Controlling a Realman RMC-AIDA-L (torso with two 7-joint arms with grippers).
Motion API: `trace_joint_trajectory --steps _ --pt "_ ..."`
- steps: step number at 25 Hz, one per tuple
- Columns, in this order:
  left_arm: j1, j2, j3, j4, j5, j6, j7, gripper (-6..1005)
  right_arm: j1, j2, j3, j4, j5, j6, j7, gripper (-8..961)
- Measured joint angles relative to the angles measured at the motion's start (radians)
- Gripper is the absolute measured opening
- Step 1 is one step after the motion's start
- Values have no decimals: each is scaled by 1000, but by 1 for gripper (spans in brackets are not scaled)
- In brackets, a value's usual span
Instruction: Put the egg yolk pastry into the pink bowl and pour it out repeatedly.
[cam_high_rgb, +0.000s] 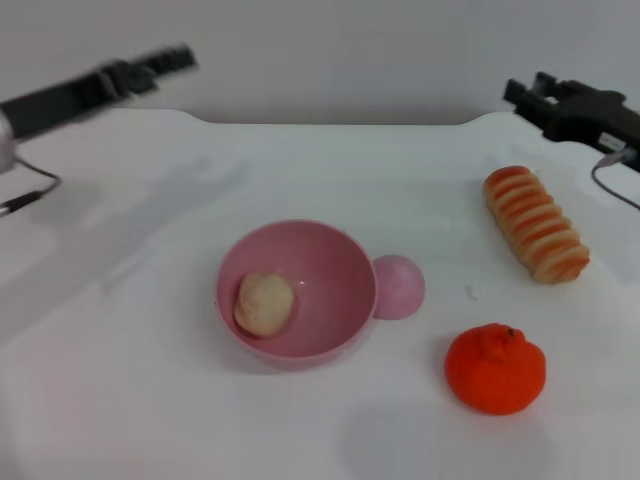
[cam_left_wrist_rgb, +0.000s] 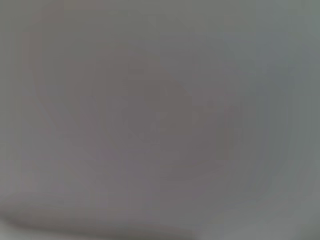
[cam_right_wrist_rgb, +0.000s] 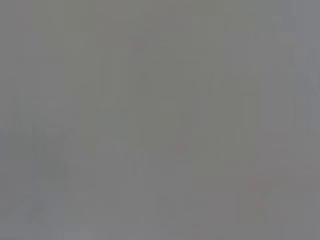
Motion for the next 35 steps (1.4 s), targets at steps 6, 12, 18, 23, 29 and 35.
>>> trace_joint_trajectory --steps 6,12,18,23,29,35 --pt "116 -4 -126 -265 -575 173 549 804 8 1 121 117 193 -15 -94 480" --pt "202 -12 -146 -433 -760 244 1114 813 -3 1 185 338 640 -195 -471 480" --pt "219 -20 -152 -693 -900 346 1770 812 25 8 179 524 710 -305 -937 480" --pt "192 -19 -154 -897 -979 432 2073 812 74 12 180 630 711 -318 -1005 480" --pt "158 -20 -157 -1040 -981 433 2159 813 116 14 176 648 710 -318 -1003 480" --pt "138 -20 -169 -1128 -962 439 2155 813 157 15 173 651 708 -301 -1003 480"
